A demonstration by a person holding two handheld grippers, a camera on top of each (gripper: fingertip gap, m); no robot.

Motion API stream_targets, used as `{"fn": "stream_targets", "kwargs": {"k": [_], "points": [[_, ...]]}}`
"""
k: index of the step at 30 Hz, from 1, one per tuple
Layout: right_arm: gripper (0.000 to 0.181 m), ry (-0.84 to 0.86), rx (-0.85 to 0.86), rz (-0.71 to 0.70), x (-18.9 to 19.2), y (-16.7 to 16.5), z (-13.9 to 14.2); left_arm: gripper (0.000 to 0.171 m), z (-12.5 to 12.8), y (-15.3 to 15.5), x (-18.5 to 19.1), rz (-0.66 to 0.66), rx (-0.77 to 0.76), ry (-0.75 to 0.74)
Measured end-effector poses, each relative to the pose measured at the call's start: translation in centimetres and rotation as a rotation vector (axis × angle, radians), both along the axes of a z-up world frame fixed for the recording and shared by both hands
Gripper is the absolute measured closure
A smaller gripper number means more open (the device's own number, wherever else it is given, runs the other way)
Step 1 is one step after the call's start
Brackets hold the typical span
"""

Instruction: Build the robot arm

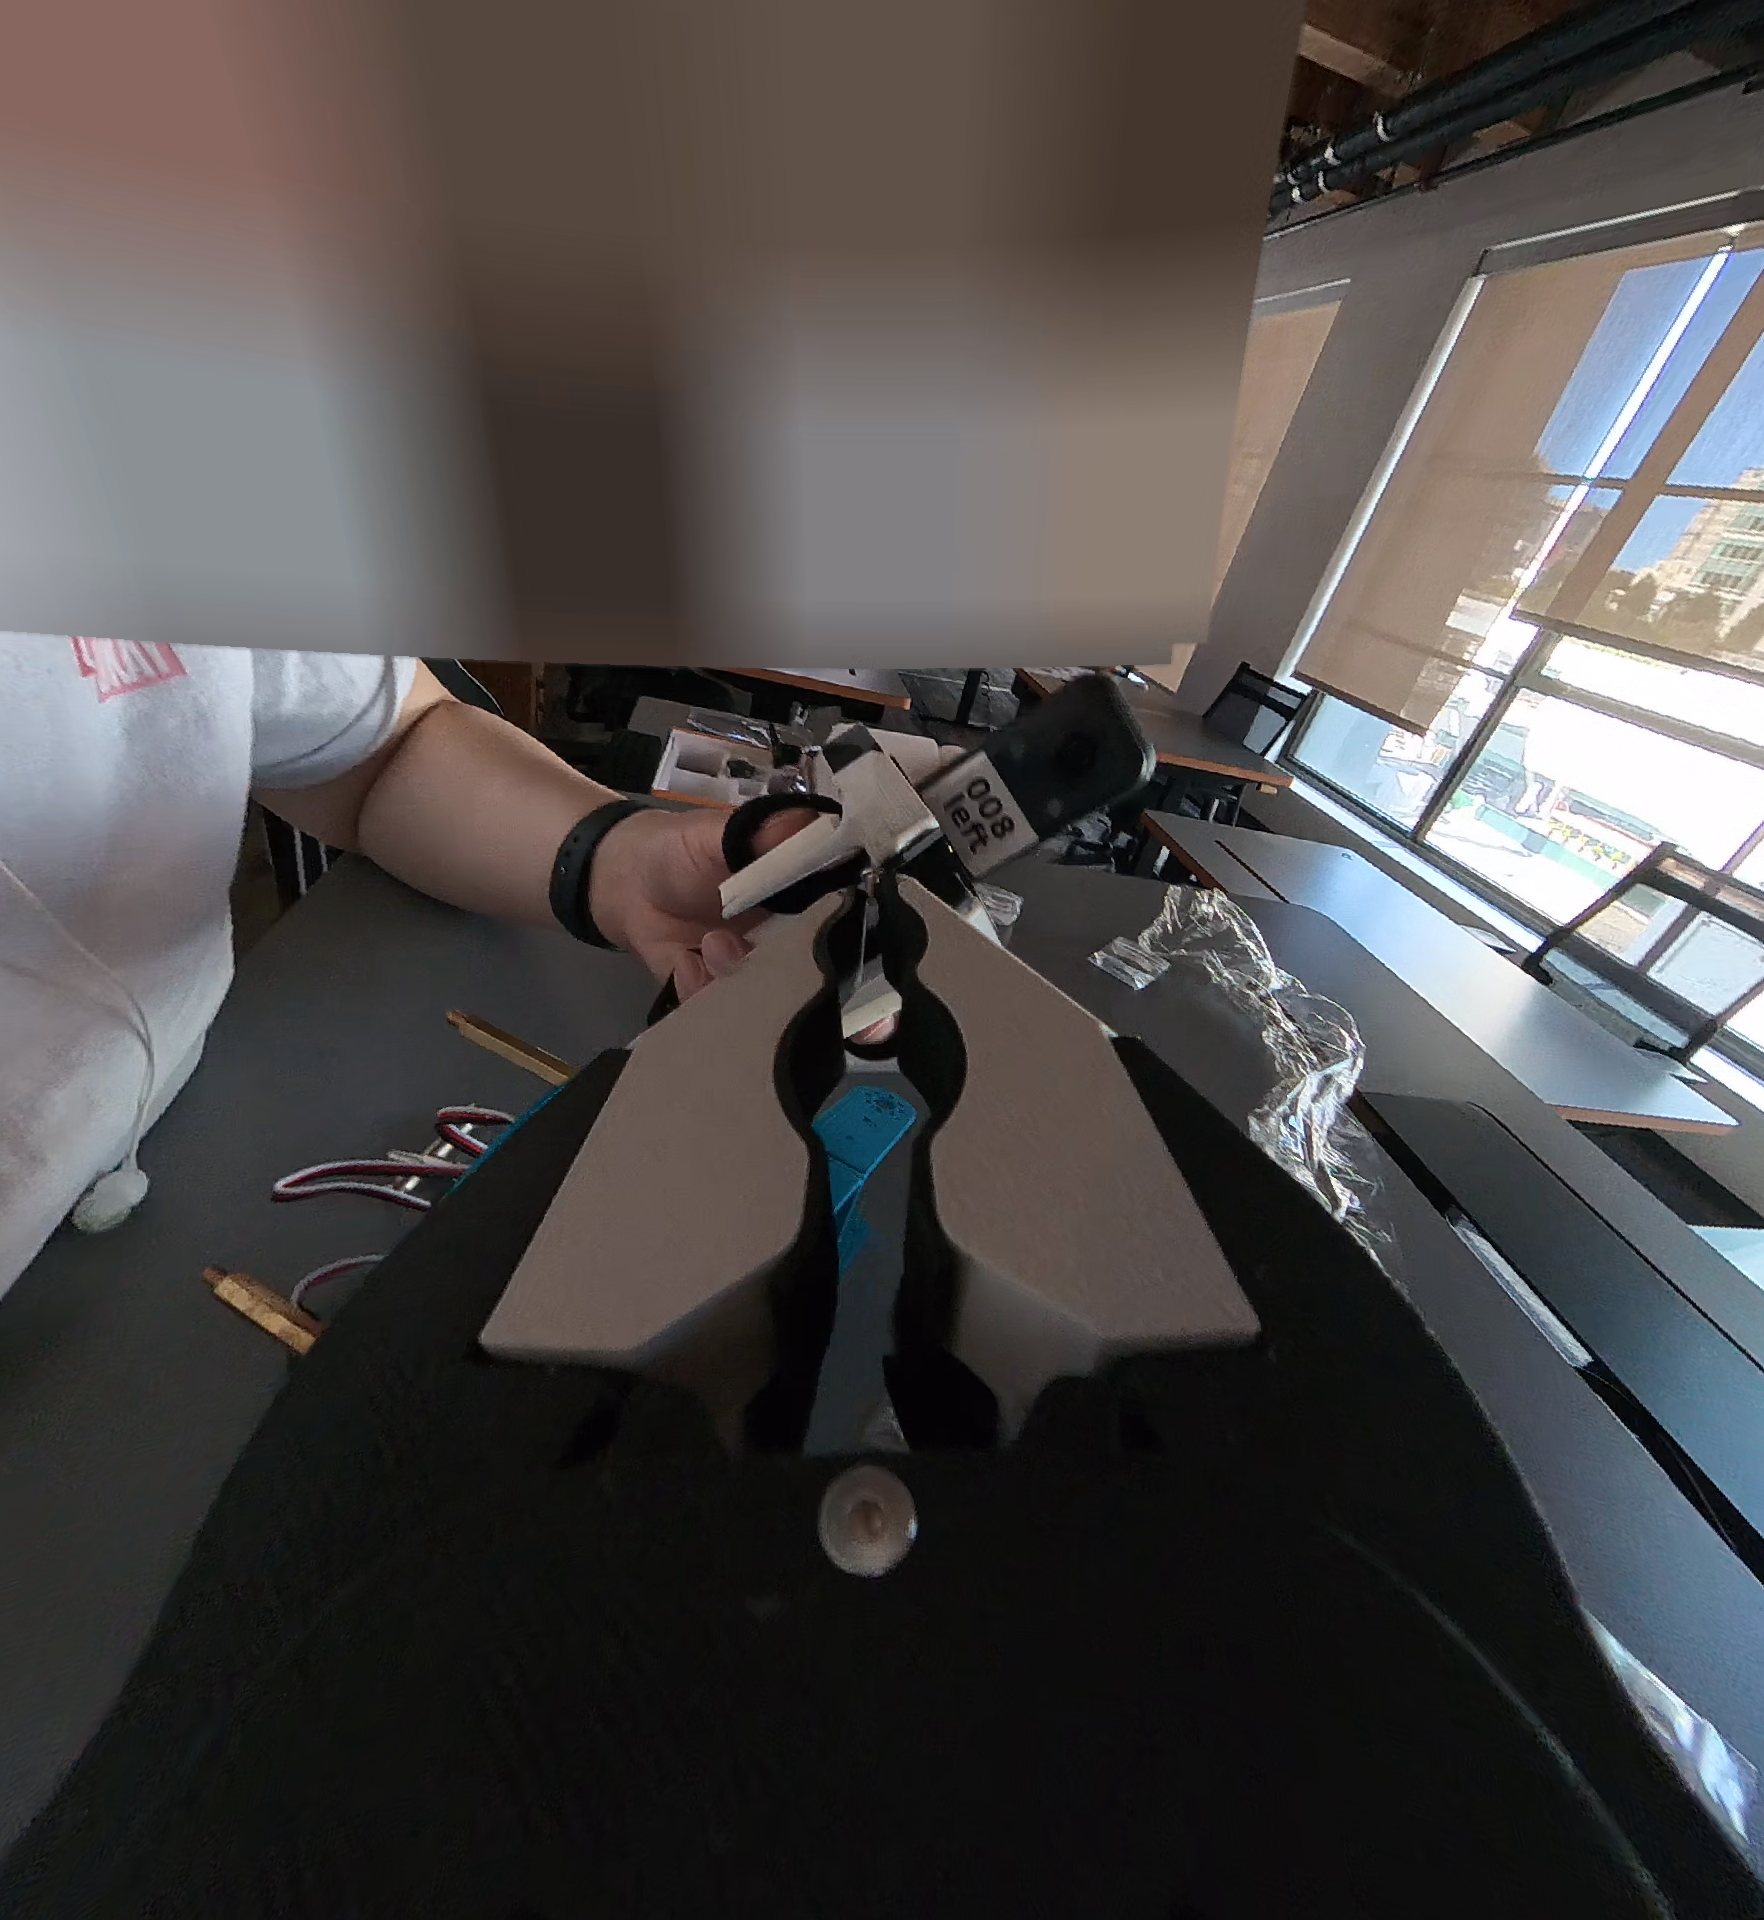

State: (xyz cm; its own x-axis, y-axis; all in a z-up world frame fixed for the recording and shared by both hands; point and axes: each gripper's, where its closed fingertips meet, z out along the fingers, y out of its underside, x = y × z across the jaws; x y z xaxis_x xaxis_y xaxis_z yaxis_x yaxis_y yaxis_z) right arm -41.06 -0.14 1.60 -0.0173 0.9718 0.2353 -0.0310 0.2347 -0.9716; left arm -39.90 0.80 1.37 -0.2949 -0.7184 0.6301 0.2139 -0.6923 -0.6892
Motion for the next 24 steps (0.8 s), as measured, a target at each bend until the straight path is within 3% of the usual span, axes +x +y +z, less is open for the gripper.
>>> {"fn": "stream_targets", "kwargs": {"k": [11, 17, 24], "points": [[0.18, -0.121, 0.192, -0.186, 0.3, 1.3, -1.4, 0.161, -1.3, 0.6, 0.0, 0.171, 0.238, 0.304], [0.18, -0.142, 0.207, -0.199, 0.1, 1.4, -1.9, 0.169, -1.3, 0.7, -0.1, 0.202, 0.276, 0.321], [0.18, -0.144, 0.211, -0.212, 0.3, 1.6, -2.0, 0.165, -1.8, 0.6, 0.1, 0.197, 0.283, 0.345]]}}
